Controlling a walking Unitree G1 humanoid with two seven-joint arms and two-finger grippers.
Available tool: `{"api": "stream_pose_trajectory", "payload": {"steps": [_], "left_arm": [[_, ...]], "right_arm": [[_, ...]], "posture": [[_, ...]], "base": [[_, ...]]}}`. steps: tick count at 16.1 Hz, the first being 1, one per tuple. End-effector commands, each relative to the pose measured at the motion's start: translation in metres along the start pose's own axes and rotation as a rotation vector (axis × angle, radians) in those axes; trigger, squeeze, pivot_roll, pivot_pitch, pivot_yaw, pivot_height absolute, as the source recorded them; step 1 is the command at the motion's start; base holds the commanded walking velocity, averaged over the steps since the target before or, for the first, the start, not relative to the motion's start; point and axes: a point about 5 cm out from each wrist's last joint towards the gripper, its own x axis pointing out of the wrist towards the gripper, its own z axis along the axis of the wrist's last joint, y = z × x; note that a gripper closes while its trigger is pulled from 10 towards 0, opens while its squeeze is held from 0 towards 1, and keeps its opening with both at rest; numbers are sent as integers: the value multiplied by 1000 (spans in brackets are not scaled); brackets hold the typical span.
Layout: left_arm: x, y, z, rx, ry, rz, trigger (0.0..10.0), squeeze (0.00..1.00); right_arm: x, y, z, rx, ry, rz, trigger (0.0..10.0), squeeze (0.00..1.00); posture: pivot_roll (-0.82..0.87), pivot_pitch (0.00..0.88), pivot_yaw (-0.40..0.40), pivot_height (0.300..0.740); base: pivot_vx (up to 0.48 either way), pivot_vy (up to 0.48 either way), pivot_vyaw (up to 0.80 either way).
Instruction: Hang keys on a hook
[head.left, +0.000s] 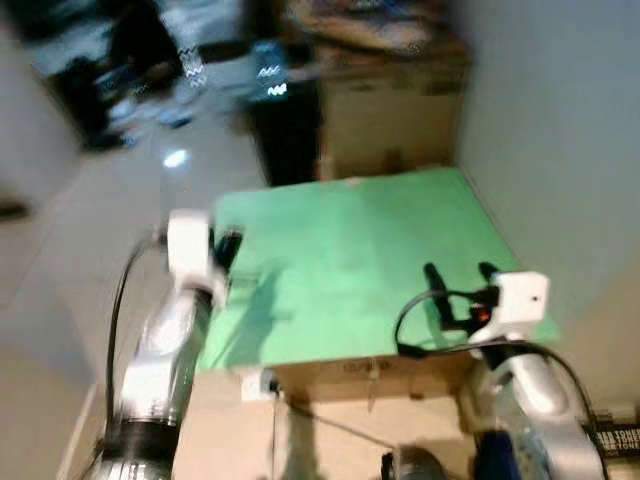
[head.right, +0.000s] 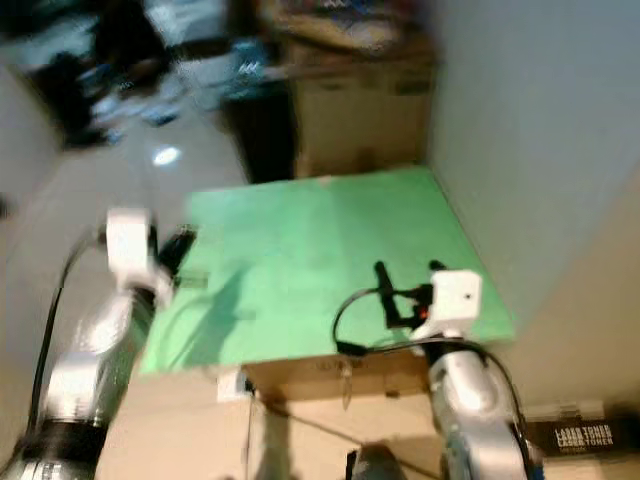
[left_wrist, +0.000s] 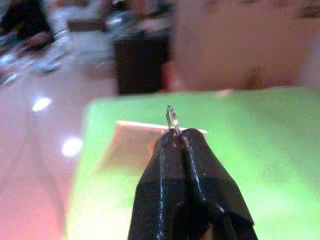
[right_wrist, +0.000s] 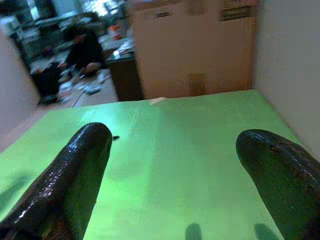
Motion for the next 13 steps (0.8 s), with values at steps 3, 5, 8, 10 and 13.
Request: {"api": "stream_pose_trajectory", "payload": {"steps": [3,5,8,10,13], "left_arm": [[-8,-6,8,95,-60,28,10000,0],[-11,-3,-2,65,-25,102,10000,0],[-10,-6,-5,41,-6,130,10000,0],[-6,-8,-5,74,-2,132,10000,0],[-3,-3,-12,97,40,139,10000,0]], "right_arm": [[10,5,-6,36,9,16,10000,0],[17,8,-8,46,22,47,10000,0],[24,8,-9,49,19,55,10000,0],[35,7,-8,73,9,42,10000,0],[33,7,-11,71,16,41,10000,0]], "posture": [[-51,0,35,717],[-39,0,13,721],[-27,0,18,740],[-17,0,25,740],[-19,0,26,740]], "base": [[0,0,617],[0,0,491],[0,430,413],[-139,411,406],[-205,248,404]]}}
